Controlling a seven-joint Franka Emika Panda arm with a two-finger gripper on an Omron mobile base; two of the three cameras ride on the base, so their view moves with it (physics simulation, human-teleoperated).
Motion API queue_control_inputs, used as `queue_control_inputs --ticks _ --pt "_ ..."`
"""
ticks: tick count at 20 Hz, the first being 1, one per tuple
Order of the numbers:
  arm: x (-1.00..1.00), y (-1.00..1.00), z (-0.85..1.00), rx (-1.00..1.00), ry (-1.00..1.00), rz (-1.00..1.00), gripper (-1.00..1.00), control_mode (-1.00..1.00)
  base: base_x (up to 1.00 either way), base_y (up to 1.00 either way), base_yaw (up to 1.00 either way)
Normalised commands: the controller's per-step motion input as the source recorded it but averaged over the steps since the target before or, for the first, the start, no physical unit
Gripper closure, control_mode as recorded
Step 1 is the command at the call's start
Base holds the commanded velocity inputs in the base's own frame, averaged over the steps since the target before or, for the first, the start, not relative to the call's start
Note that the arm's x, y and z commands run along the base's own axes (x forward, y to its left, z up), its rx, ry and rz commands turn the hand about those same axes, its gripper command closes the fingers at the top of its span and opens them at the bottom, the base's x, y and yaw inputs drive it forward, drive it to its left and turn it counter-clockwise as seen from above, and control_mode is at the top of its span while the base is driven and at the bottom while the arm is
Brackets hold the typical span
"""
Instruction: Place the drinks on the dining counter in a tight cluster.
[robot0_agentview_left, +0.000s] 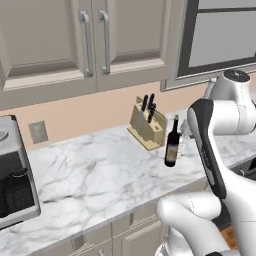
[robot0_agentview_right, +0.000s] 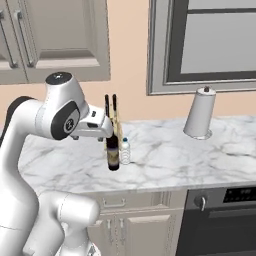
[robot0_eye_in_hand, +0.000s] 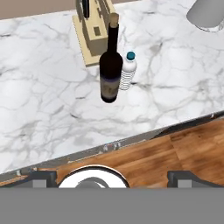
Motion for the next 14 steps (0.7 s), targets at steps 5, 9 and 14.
queue_control_inputs --ticks 5,9,14 --pt "0.00 0.00 0.00 0.00 0.00 0.00 -1.00 1.00 0.54 0.03 0.00" --pt "0.00 0.00 0.00 0.00 0.00 0.00 -1.00 1.00 0.00 0.00 0.00" --pt "0.00 0.00 0.00 0.00 0.00 0.00 -1.00 1.00 0.00 0.00 0.00"
